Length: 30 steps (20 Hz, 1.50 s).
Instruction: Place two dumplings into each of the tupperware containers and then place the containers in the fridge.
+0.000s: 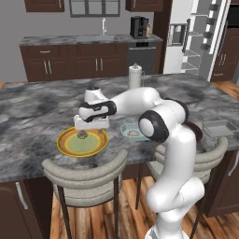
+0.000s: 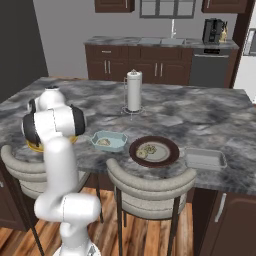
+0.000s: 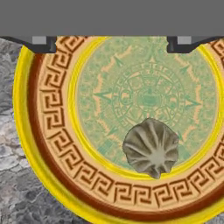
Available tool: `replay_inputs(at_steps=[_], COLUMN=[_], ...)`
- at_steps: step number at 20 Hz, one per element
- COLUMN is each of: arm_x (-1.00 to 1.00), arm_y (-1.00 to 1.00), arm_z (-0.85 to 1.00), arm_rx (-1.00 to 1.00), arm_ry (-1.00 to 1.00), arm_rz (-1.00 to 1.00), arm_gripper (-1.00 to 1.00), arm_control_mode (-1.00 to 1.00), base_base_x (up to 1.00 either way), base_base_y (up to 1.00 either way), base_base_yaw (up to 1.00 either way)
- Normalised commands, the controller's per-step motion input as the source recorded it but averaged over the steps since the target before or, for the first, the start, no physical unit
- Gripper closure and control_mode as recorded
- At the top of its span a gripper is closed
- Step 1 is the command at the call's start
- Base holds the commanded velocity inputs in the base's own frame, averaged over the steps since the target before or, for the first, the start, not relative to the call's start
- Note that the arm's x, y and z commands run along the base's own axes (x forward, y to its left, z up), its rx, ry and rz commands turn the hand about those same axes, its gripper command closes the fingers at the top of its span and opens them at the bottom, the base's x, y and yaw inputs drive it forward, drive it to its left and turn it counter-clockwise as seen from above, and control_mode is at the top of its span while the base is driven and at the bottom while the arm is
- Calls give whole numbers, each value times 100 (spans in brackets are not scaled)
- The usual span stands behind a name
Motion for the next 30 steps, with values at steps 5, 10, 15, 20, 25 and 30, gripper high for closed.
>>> replay_inputs(at_steps=[5,10,15,20,25,30], arm_x=[29,50,44,22,0,0], arm_y=[39,23,17,3,2,7], arm_z=[-20,-32,-31,-22,-25,-17], arm_rx=[-3,-1,-1,0,-1,-2], arm_ry=[0,0,0,0,4,5], arm_rz=[0,0,0,0,0,0], arm_gripper=[-100,-100,-100,-100,-100,100], arm_control_mode=[-100,-100,-100,-100,-100,-100], base_base_x=[0,0,0,0,0,0], base_base_y=[0,0,0,0,0,0], base_base_yaw=[0,0,0,0,0,0])
